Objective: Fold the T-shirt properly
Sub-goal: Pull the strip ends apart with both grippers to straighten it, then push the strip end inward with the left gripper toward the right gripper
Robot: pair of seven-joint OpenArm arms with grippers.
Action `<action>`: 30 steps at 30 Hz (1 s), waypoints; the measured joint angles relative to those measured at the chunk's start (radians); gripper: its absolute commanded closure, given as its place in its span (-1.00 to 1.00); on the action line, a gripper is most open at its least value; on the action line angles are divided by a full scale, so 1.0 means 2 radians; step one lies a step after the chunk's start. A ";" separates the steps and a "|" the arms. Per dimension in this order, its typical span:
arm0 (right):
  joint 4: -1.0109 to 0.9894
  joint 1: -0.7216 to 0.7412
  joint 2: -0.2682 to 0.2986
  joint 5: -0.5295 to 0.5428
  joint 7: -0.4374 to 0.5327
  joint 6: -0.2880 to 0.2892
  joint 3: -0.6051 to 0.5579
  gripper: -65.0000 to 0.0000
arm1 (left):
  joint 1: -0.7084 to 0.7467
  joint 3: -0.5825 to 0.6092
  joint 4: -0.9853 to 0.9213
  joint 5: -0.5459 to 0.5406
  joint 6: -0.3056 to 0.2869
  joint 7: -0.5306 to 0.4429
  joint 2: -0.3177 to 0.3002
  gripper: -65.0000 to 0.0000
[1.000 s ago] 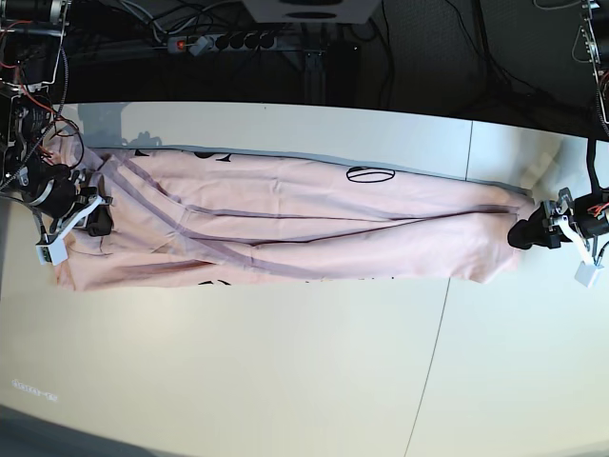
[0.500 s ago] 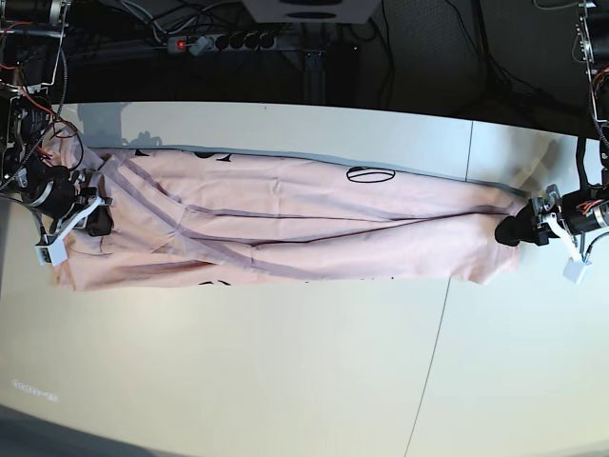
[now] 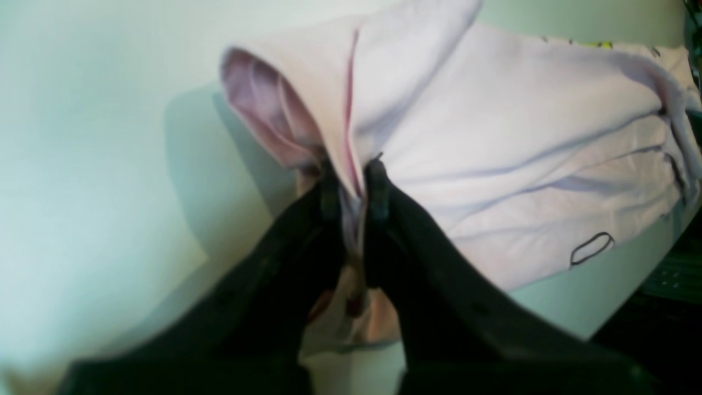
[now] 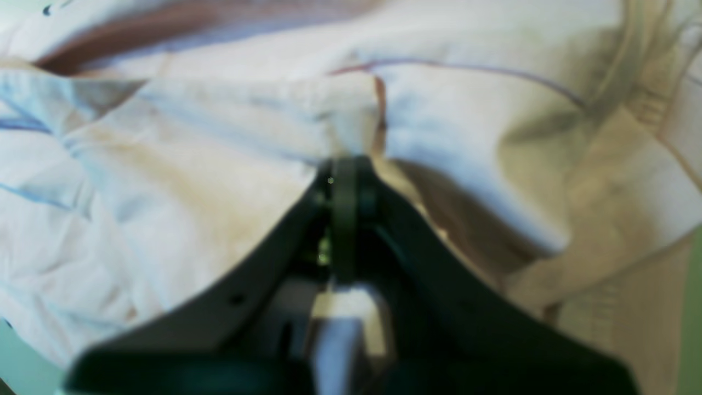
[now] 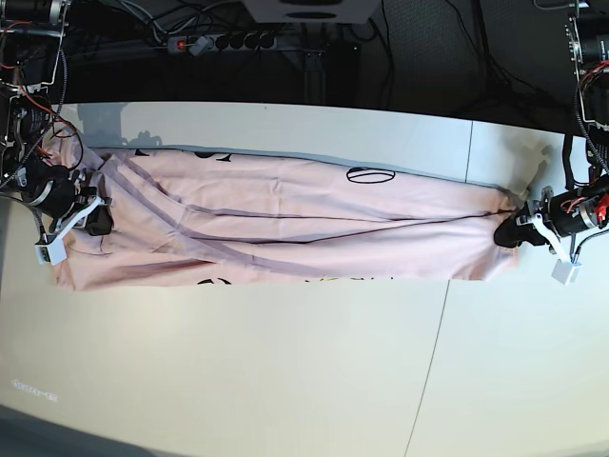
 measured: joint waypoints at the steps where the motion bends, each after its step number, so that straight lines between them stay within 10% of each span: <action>1: 0.000 0.000 0.000 0.000 0.000 0.000 0.000 1.00 | 0.001 0.000 0.000 0.008 0.000 -0.010 0.000 1.00; 23: 0.114 -0.007 0.020 0.073 -0.048 0.002 0.030 1.00 | -0.013 -0.043 -0.001 0.025 -0.002 0.014 0.001 1.00; 30: 0.120 -0.007 0.019 0.073 -0.049 0.002 0.030 1.00 | -0.020 -0.118 -0.002 0.019 -0.001 0.023 -0.056 1.00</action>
